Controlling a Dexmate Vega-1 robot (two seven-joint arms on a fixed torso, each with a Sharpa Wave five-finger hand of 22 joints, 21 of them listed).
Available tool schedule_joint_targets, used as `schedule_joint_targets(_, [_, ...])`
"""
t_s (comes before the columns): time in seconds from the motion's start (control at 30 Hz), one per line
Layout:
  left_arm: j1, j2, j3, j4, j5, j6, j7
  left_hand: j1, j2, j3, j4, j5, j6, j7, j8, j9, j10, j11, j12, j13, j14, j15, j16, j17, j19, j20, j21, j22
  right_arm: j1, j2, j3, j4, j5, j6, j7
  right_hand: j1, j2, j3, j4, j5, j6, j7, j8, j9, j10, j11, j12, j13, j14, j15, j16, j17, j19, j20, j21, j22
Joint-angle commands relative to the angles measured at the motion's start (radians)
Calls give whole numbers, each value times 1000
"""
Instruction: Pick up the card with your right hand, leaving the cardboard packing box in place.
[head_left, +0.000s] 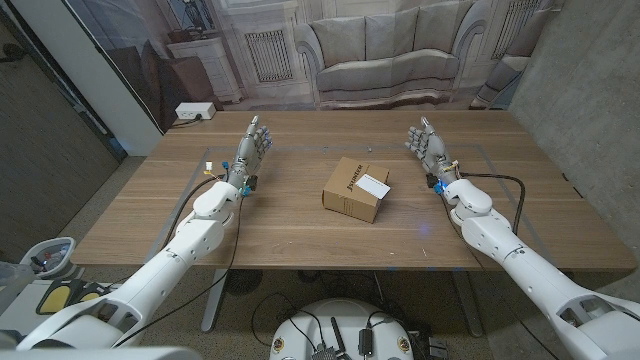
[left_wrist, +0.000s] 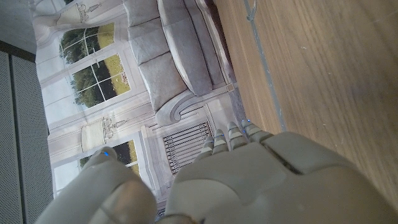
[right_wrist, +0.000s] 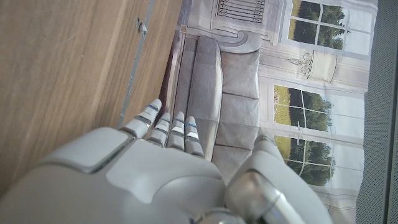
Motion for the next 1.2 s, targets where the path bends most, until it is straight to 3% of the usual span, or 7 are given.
schedule_joint_targets(0.03, [9,14,-13,-15,-14,-2,-11,9,2,8,-1,6,-5,1,5,2,-5,-3,6,1,-6,3,8,5,-12,-4,6,2,30,32,-13,51,8,15,30,5,1,7,-1,8,10,1,7,5,6,2,5,2,8,1,4,4,8,-27,5,1])
schedule_joint_targets(0.77, [24,21,-1,-86,11,30,39,19,13,9,-5,12,5,1,9,1,3,-3,10,1,1,0,12,4,-14,-2,9,2,-9,7,9,28,31,52,68,12,9,10,-6,11,17,-4,9,5,15,-2,9,2,16,0,4,2,11,-25,6,1])
schedule_joint_targets(1.2, [32,7,-7,-90,-7,22,40,26,22,9,-8,15,16,3,12,1,16,-4,16,0,11,0,14,4,-8,-2,14,2,-61,-47,32,-52,28,48,52,18,13,12,-11,12,32,-5,14,5,29,0,14,3,26,0,6,2,16,-24,8,1])
